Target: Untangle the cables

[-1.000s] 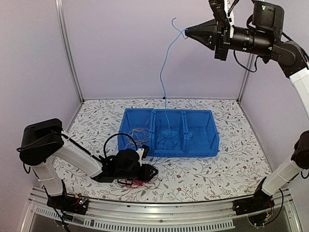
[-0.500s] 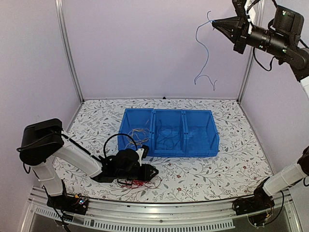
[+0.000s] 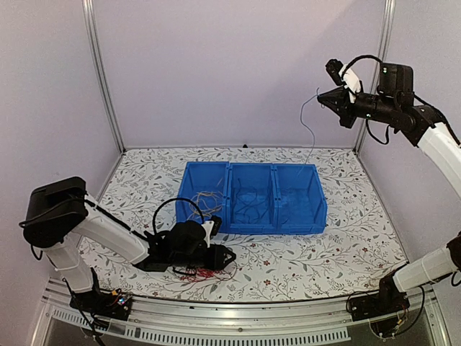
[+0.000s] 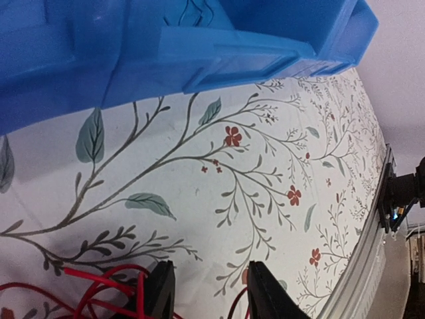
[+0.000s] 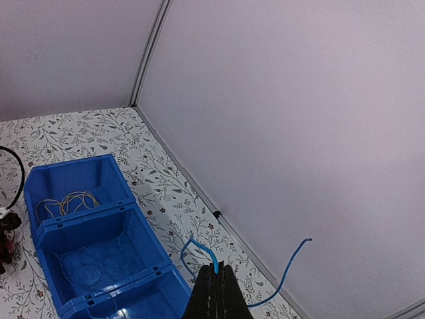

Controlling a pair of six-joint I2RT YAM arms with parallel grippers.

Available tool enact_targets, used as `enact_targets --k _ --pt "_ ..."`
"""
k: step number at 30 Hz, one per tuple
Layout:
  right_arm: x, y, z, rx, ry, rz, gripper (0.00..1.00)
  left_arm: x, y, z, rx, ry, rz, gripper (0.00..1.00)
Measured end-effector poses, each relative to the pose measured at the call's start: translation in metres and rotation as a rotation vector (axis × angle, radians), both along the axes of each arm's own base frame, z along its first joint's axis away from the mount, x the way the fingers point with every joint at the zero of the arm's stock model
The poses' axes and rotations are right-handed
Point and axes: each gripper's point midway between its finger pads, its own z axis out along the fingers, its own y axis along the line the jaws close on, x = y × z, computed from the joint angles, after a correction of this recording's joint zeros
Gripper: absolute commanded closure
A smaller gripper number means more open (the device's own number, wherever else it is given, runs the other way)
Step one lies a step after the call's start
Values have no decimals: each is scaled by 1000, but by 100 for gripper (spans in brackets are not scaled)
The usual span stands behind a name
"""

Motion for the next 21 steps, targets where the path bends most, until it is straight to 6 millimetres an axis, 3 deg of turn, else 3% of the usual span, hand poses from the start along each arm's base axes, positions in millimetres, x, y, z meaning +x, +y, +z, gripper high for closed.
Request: enact_targets --k 2,5,10,14,17,21 --pt "-3 3 -3 12 21 25 100 0 1 1 5 -2 -2 63" --pt "-13 7 19 47 -5 69 100 -1 2 1 12 -4 -4 63" --pt "-41 10 94 134 -142 147 100 -1 3 2 17 -8 -2 62" --pt "-57 13 135 180 -220 211 100 0 3 6 12 -17 3 61" --pt "-54 20 145 197 -231 245 100 -1 3 5 15 -20 4 61" --pt "-41 34 136 204 -192 277 100 -2 3 6 19 -30 -1 60"
